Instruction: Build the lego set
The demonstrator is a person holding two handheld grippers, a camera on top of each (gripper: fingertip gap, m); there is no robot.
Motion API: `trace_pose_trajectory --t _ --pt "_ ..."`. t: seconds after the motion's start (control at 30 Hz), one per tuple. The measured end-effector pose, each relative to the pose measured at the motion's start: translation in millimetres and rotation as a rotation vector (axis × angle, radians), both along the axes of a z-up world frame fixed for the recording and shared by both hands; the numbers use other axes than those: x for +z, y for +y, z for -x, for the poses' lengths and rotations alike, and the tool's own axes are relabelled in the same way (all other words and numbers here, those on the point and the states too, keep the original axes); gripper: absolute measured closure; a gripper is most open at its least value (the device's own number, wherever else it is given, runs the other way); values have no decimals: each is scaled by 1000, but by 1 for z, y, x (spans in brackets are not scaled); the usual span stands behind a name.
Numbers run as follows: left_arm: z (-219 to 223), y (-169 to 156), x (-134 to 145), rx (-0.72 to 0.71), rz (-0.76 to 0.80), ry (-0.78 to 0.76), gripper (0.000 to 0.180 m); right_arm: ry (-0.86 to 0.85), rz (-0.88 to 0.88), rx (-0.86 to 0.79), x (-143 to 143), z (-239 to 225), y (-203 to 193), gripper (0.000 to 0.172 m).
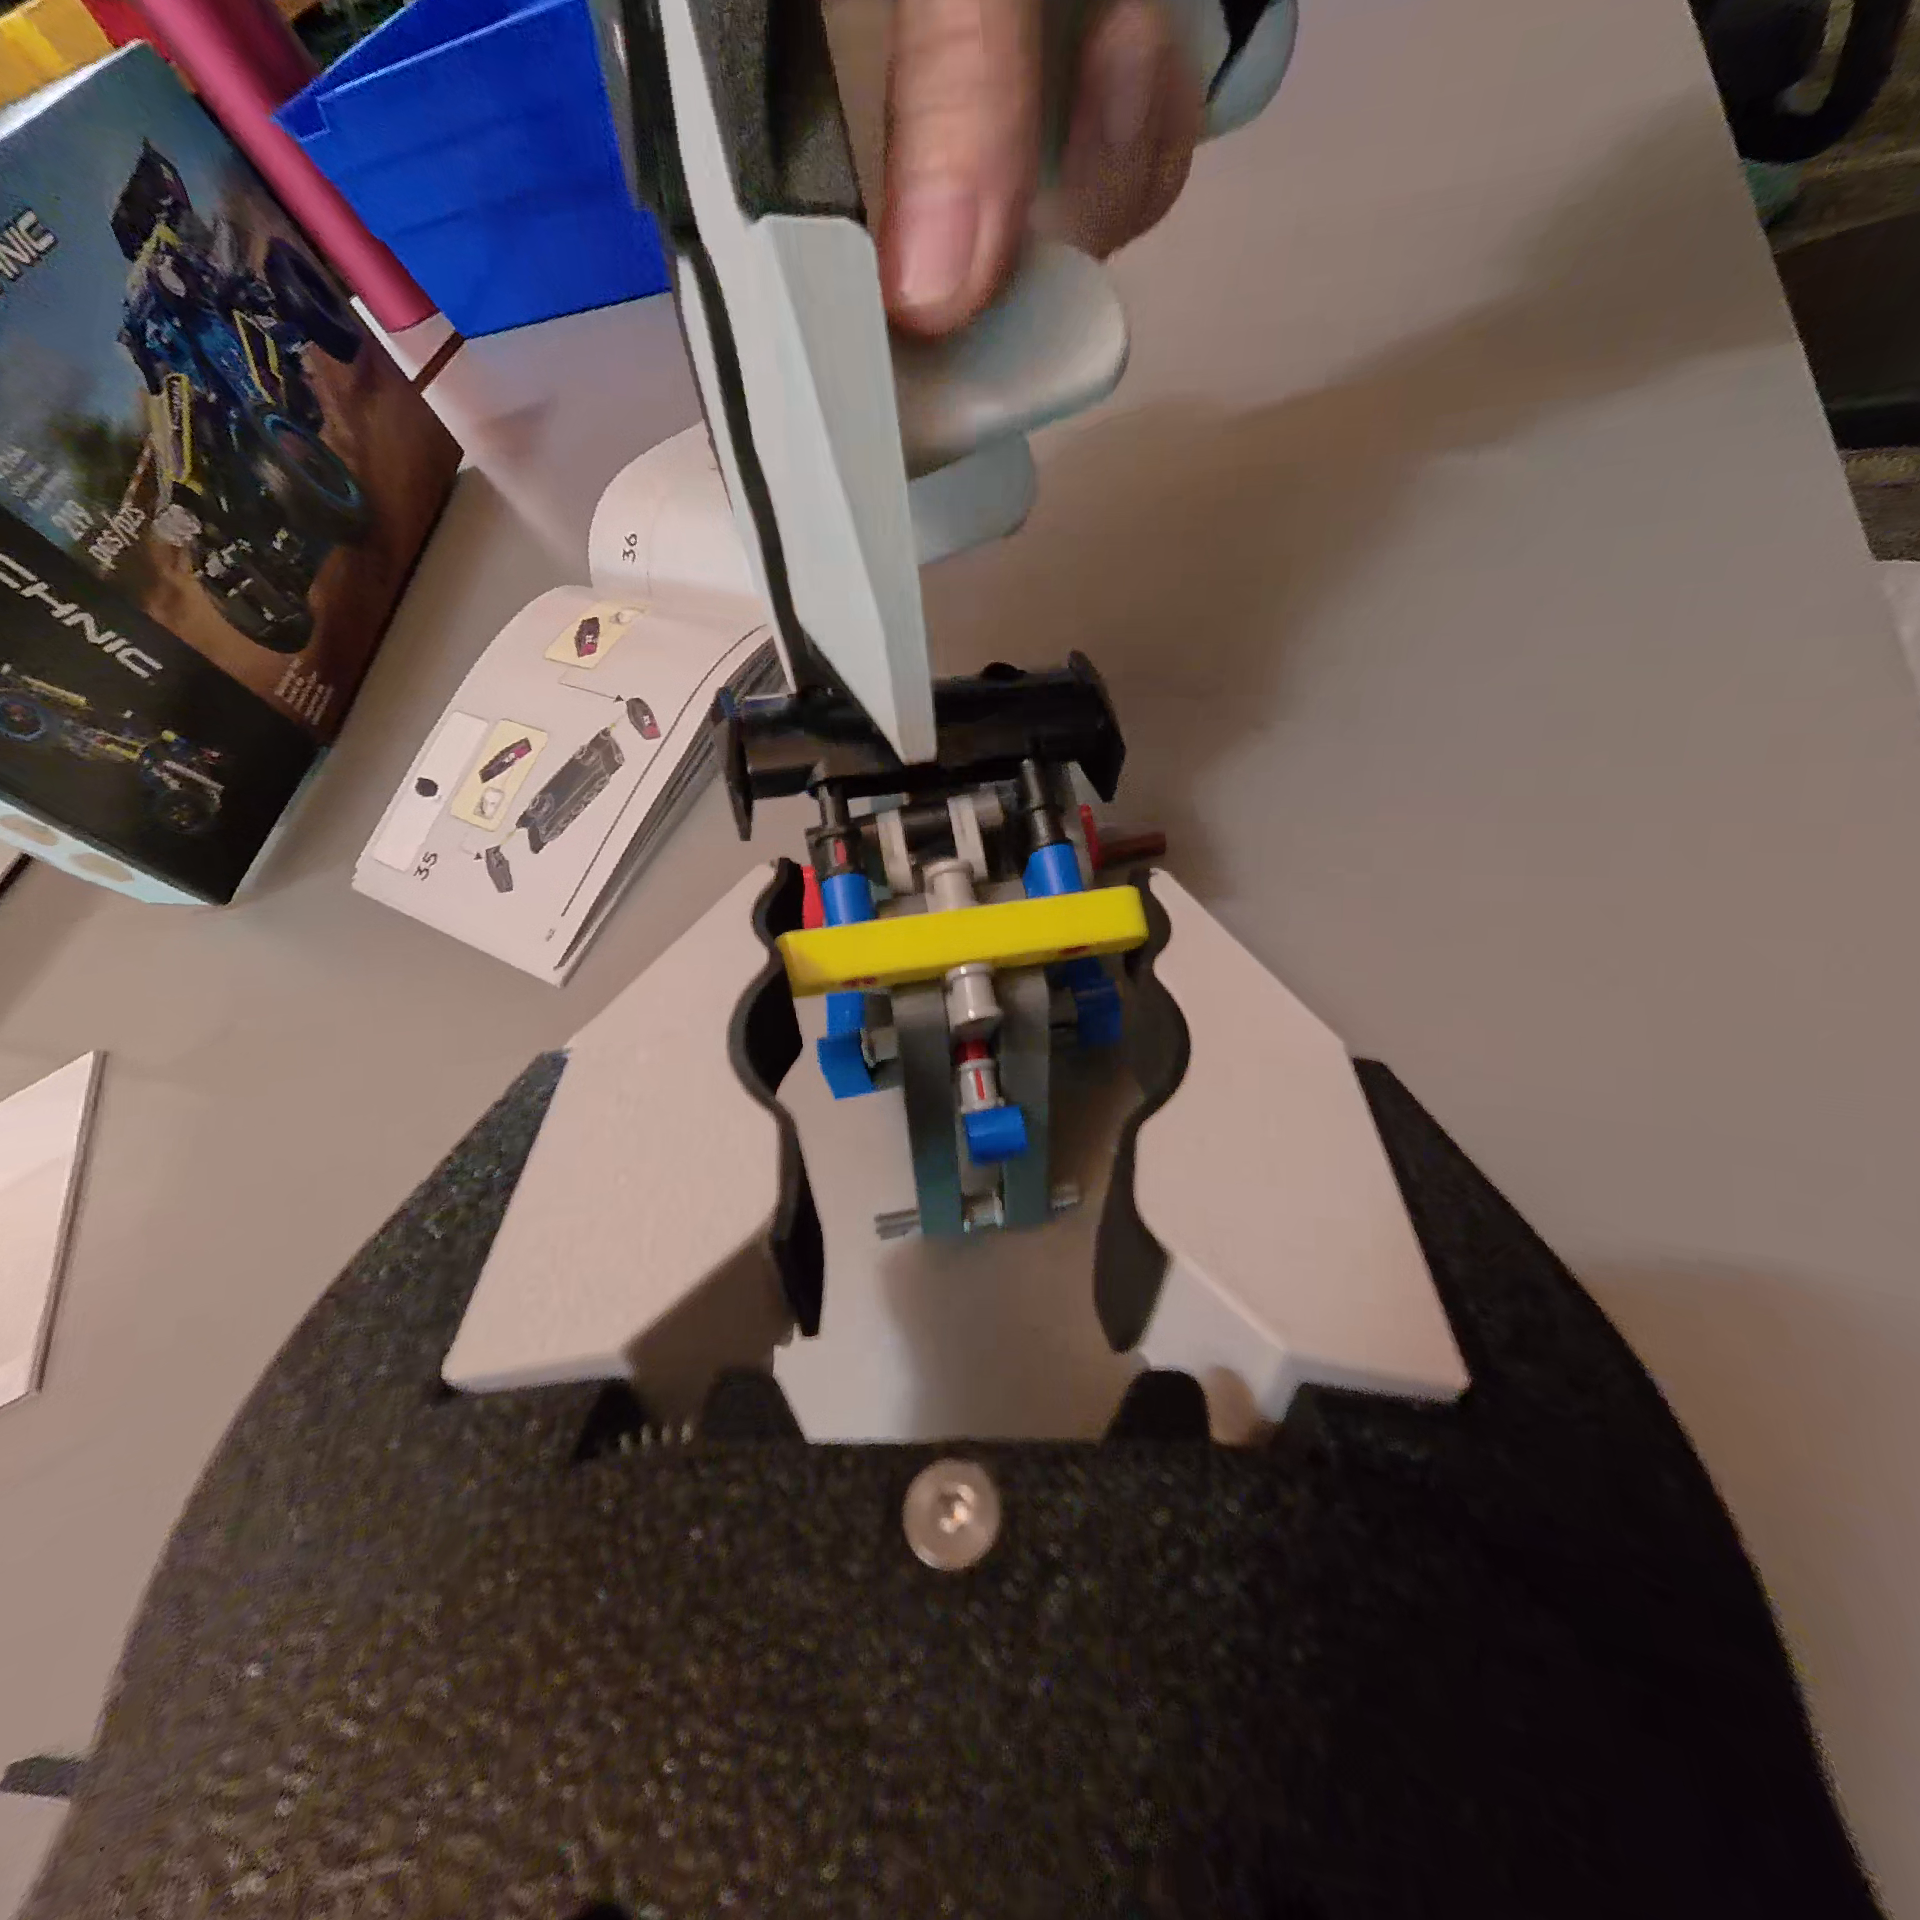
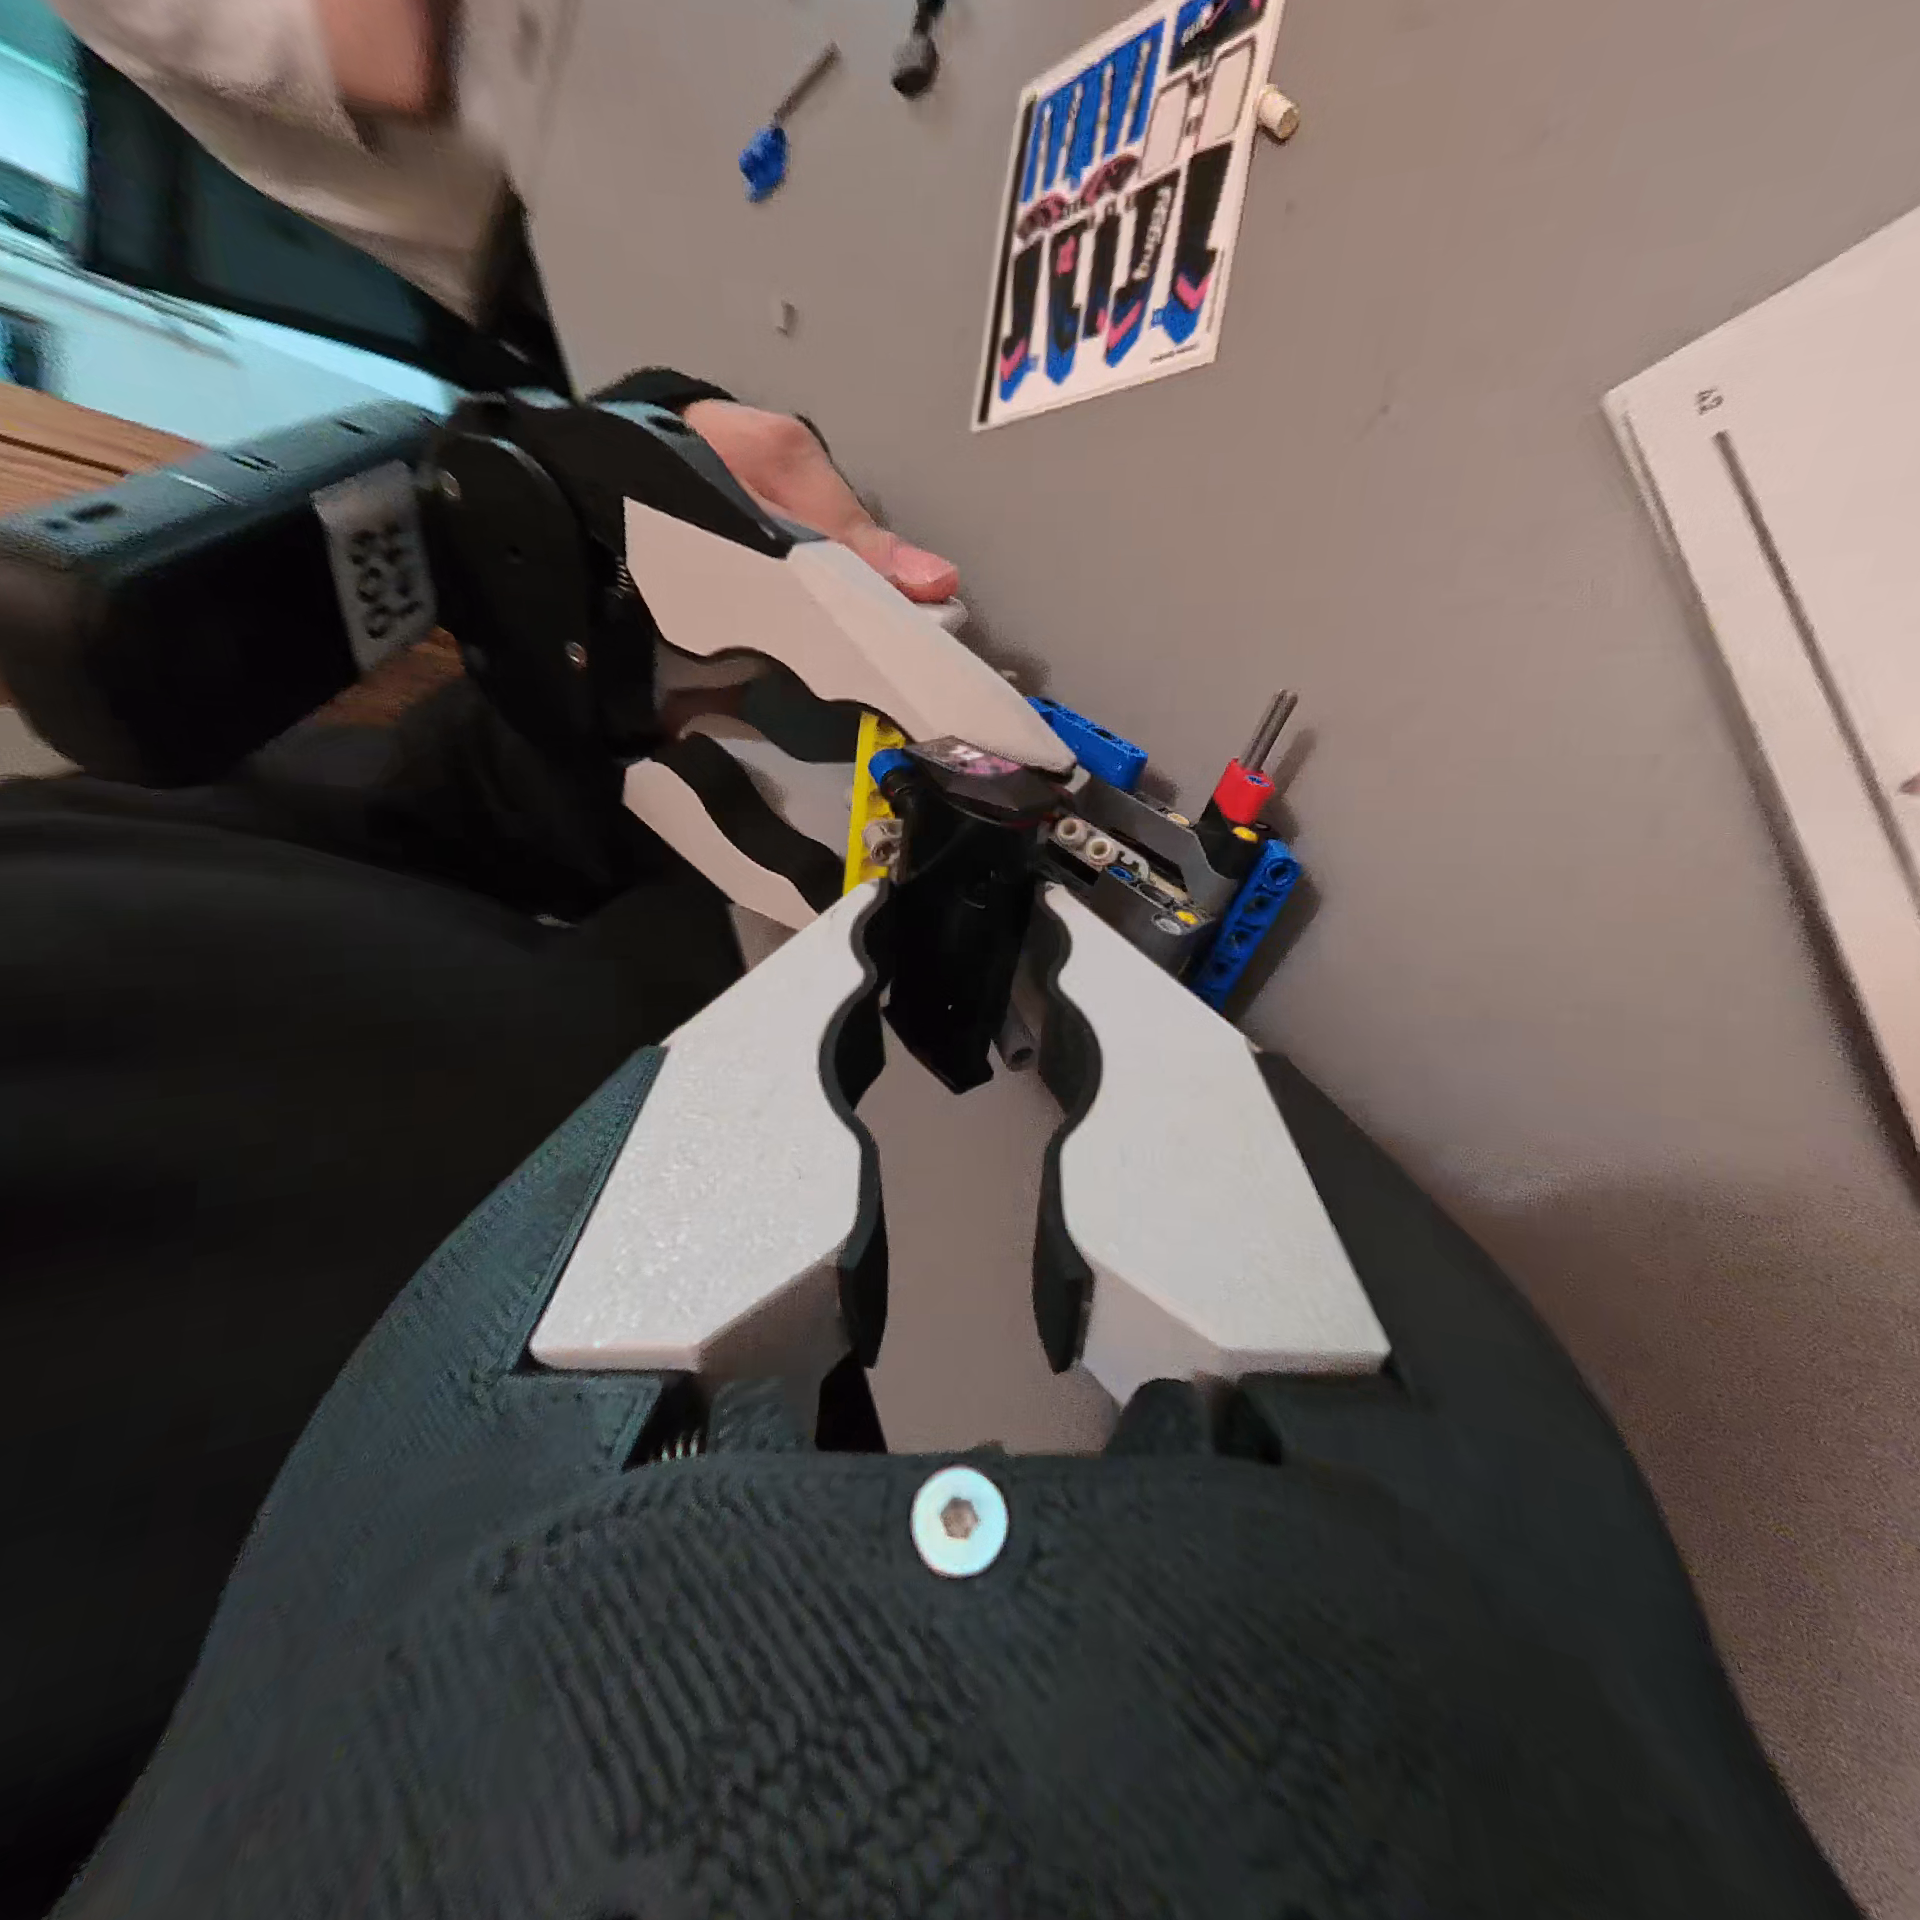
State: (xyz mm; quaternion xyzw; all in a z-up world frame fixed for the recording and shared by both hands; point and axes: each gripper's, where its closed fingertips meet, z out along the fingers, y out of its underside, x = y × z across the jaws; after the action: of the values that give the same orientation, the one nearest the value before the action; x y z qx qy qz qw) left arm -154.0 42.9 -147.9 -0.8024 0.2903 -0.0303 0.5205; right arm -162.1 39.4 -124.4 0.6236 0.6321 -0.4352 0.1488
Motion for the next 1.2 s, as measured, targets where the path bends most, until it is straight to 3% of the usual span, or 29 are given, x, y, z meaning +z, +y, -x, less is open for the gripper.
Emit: trace_pose_trajectory --t 0.3,0.4,0.63,0.77,1.0,1.2 --pt "-8 -9 9 -108 -65 -7 120 54 408 -29 17 -12 -13 160" --pt "-8 -9 11 -112 -76 -19 120 110 493 -47 24 -14 -16 150" --pt "-10 -8 24 -112 -159 -42 120 234 626 -97 33 -18 -17 166" --pt "-9 -7 30 -99 -195 -60 120 222 759 -142 40 -18 -16 155" --pt "-10 -7 30 -87 -198 -60 120 310 610 -206 38 -12 2 156" --pt "-15 -8 29 -103 -193 -50 120 202 660 -102 32 -24 -19 159"
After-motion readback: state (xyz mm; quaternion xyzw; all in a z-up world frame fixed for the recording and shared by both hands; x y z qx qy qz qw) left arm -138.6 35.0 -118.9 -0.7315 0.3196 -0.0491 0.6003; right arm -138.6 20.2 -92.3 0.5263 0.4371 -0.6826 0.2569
